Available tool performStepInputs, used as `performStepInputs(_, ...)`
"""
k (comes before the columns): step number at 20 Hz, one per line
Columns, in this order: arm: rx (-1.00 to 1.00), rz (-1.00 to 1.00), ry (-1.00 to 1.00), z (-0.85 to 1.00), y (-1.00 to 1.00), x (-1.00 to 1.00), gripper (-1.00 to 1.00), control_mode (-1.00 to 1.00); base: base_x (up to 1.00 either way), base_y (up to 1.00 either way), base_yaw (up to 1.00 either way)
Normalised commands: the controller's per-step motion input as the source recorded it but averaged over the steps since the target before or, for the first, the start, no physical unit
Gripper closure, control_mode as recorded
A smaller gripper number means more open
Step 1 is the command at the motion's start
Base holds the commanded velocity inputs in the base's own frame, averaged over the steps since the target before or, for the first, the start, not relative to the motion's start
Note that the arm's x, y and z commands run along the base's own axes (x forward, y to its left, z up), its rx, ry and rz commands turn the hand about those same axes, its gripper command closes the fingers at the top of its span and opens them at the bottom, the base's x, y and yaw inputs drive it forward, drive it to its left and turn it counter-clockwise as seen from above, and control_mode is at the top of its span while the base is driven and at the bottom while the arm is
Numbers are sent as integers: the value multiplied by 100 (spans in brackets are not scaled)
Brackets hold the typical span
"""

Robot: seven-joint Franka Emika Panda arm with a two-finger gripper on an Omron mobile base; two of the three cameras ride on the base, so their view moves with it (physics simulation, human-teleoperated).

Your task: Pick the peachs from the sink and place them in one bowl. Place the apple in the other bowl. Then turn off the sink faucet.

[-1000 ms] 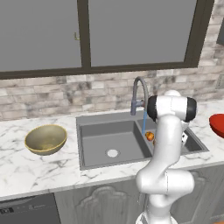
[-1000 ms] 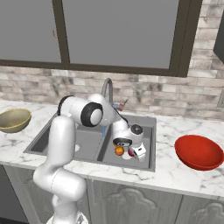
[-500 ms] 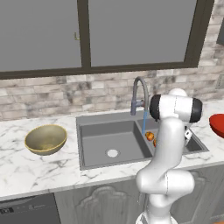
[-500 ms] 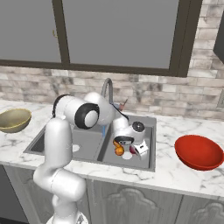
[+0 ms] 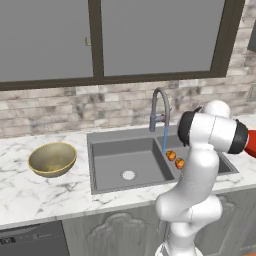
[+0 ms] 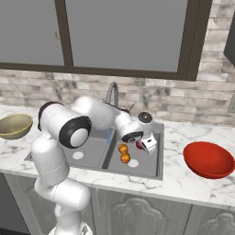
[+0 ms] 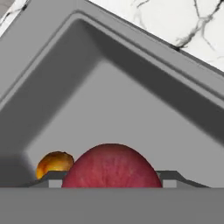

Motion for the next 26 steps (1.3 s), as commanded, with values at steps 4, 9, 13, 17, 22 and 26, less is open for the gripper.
performStepInputs(4,0,-3,0,91,-5,-19,100,-100,0,0,0)
performStepInputs(9,0,-8,0,83,-23,-33,100,-100,0,0,0)
performStepInputs(13,0,-3,-4,59,-33,-29,100,-100,0,0,0)
performStepInputs(17,0,-2,-4,34,-50,-24,100,-100,0,0,0)
performStepInputs(22,0,-4,0,22,-53,-20,100,-100,0,0,0)
performStepInputs(26,0,-7,4,35,-48,0,100,-100,0,0,0)
